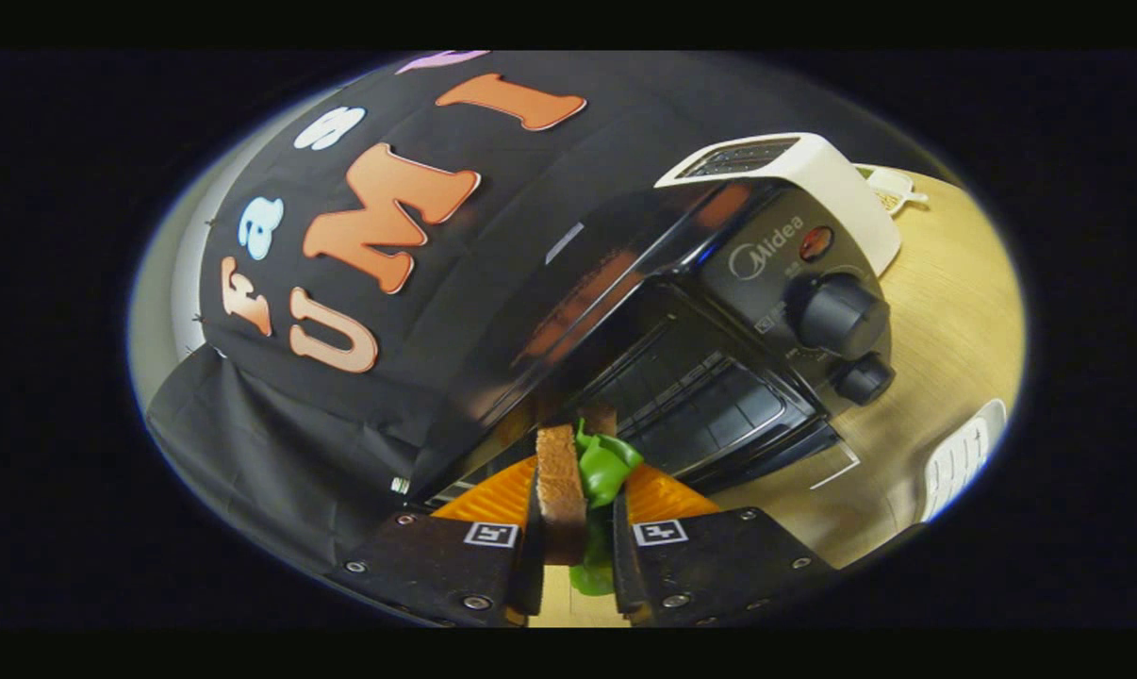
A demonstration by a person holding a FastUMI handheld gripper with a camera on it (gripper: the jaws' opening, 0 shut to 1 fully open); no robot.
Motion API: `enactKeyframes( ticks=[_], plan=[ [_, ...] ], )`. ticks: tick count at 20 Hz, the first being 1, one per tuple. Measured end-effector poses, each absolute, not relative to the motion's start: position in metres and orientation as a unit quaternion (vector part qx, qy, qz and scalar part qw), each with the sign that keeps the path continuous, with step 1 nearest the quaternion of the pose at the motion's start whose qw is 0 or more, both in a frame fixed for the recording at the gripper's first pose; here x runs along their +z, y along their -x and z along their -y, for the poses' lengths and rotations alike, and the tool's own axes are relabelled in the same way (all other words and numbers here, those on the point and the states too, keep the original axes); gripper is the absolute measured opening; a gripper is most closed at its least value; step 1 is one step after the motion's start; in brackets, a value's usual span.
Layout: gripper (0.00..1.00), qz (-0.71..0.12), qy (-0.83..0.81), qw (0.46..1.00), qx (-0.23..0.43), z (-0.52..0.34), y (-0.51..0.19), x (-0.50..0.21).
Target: Open the toaster oven, put the food inside, and close the toaster oven door.
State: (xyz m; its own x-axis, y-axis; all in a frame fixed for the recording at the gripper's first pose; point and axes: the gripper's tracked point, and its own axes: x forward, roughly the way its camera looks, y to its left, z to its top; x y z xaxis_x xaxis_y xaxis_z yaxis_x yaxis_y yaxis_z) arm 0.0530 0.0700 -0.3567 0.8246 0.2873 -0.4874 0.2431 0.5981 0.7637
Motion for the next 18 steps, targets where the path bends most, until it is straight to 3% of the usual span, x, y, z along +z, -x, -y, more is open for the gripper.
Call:
enactKeyframes(
  ticks=[13, 17, 18],
  plan=[
    [0.3, -0.243, -0.435, 0.866, -0.045, -0.076, -0.089, -0.377],
    [0.34, -0.247, -0.4, 0.88, -0.067, -0.073, -0.09, -0.38],
    [0.41, -0.254, -0.382, 0.885, -0.075, -0.071, -0.091, -0.382]
  ],
)
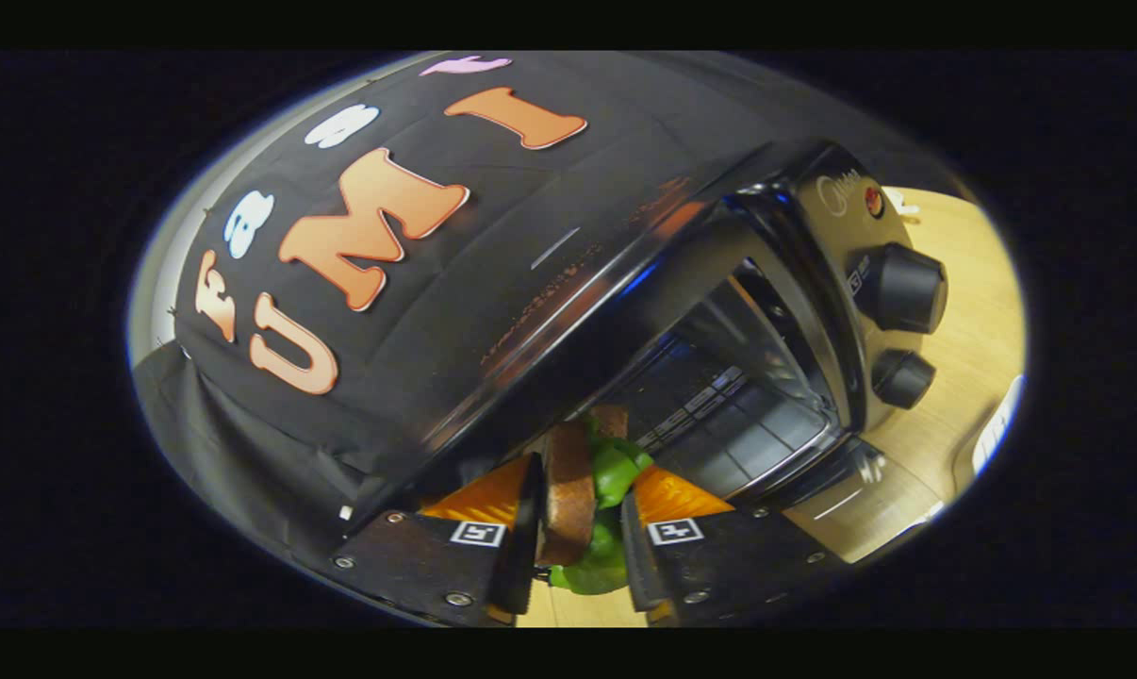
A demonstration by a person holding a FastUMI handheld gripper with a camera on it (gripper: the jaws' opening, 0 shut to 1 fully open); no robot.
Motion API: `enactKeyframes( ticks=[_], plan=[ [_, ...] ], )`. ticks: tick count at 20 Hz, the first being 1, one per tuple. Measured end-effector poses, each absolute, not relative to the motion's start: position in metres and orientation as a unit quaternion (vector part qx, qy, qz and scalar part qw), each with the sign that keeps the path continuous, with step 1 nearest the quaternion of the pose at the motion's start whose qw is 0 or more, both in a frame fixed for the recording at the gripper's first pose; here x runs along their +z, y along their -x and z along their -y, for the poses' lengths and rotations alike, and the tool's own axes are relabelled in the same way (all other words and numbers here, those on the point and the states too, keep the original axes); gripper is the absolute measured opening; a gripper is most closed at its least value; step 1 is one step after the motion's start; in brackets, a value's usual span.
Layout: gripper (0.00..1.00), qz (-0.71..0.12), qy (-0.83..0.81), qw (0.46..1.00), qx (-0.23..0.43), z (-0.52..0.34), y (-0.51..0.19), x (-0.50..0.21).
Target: Open the toaster oven, put the food inside, and close the toaster oven door.
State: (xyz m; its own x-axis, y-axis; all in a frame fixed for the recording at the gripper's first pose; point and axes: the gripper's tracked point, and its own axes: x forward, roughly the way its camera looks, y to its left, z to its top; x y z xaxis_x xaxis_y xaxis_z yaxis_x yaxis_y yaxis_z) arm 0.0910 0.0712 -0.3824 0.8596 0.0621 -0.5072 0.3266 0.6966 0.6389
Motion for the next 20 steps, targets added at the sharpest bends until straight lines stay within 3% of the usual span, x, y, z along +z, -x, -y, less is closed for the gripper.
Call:
enactKeyframes(
  ticks=[4, 6, 20],
  plan=[
    [0.9, -0.292, -0.273, 0.912, -0.088, -0.061, -0.087, -0.389],
    [0.99, -0.305, -0.244, 0.916, -0.09, -0.062, -0.077, -0.389],
    [0.99, -0.355, -0.132, 0.925, -0.019, -0.058, -0.004, -0.347]
  ],
)
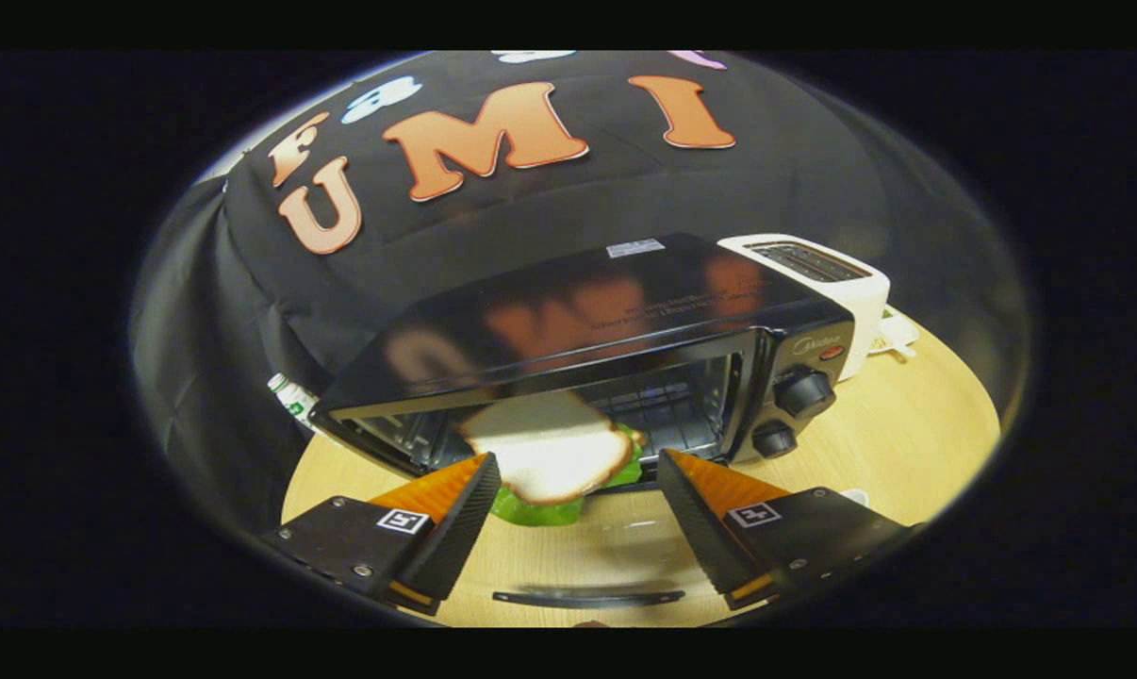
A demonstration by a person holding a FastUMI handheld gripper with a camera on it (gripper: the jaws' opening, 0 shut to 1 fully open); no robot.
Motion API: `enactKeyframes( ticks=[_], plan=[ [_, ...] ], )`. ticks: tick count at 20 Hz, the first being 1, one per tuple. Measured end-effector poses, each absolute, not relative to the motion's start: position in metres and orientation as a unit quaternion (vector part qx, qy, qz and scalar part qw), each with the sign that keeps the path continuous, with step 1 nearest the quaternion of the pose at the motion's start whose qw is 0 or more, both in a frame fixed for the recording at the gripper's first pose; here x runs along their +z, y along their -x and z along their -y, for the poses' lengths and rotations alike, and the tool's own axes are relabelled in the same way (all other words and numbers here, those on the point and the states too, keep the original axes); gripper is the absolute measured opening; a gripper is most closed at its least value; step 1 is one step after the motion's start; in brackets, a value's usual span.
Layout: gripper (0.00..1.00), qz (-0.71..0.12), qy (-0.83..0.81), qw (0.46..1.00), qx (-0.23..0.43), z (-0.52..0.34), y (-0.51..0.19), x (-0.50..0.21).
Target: Open the toaster oven, put the food inside, and close the toaster oven door.
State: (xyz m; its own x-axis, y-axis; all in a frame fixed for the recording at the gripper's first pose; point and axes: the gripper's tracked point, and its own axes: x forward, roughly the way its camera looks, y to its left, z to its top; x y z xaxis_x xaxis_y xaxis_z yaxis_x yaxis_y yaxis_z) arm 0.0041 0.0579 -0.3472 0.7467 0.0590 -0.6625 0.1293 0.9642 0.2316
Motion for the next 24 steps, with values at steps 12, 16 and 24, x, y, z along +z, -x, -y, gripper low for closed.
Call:
enactKeyframes(
  ticks=[12, 16, 24],
  plan=[
    [0.98, -0.435, -0.076, 0.891, 0.108, -0.118, 0.123, -0.36],
    [0.97, -0.486, -0.077, 0.863, 0.116, -0.127, 0.154, -0.387],
    [0.95, -0.542, -0.045, 0.834, 0.092, -0.118, 0.177, -0.438]
  ],
)
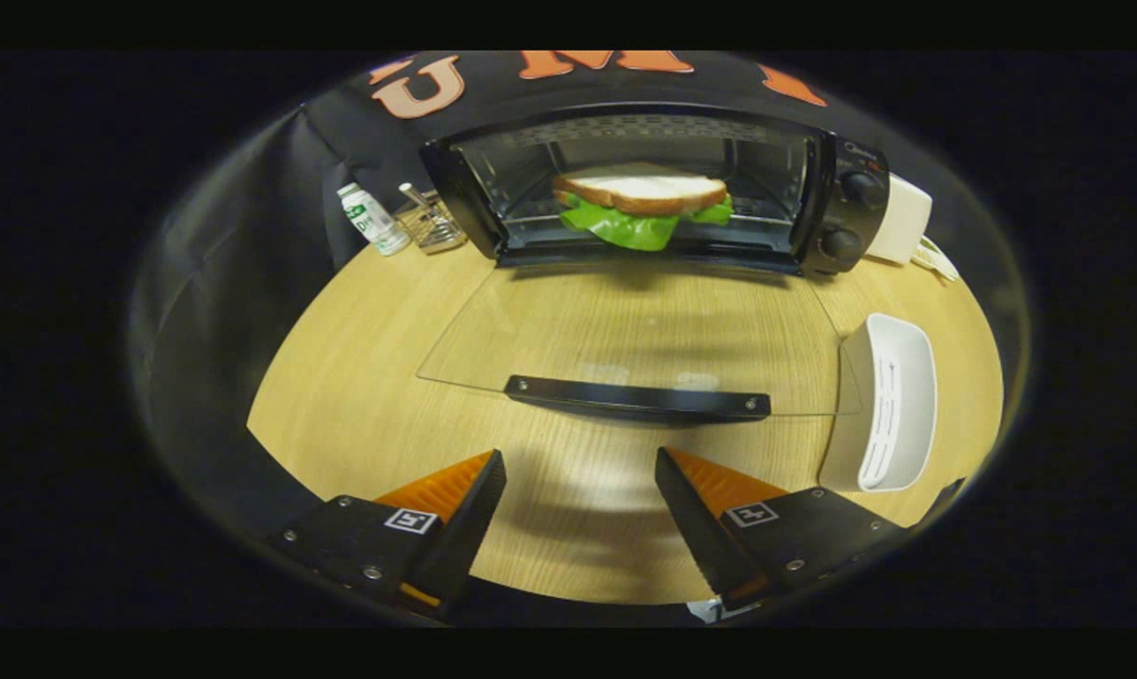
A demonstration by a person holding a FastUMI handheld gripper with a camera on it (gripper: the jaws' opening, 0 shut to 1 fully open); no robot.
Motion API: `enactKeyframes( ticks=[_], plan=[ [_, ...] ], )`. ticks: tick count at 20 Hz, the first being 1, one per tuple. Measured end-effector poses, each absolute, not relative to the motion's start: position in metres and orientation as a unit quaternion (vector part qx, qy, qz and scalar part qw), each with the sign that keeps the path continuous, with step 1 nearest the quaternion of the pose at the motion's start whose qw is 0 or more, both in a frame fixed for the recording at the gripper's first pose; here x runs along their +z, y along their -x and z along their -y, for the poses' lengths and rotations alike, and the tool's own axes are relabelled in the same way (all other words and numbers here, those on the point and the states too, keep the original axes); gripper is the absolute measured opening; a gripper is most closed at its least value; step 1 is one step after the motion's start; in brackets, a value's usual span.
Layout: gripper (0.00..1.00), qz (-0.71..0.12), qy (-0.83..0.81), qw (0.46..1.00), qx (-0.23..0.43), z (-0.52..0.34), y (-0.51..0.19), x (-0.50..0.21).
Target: Open the toaster oven, put the food inside, and close the toaster oven door.
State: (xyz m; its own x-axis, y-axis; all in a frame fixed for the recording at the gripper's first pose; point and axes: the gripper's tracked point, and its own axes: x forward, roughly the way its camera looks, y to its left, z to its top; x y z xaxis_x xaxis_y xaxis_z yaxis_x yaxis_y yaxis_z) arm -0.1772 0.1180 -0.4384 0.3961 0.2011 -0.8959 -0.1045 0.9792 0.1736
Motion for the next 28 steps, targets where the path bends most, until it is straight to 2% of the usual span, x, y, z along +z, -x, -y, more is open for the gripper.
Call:
enactKeyframes(
  ticks=[3, 7, 9, 17, 28],
  plan=[
    [0.95, -0.539, -0.05, 0.838, 0.071, -0.116, 0.166, -0.447],
    [0.89, -0.534, -0.051, 0.842, 0.056, -0.113, 0.154, -0.452],
    [0.89, -0.533, -0.068, 0.842, 0.04, -0.107, 0.148, -0.451],
    [0.92, -0.447, -0.07, 0.891, 0.041, -0.104, 0.085, -0.387],
    [0.92, -0.399, -0.085, 0.913, 0.013, -0.089, 0.008, -0.348]
  ],
)
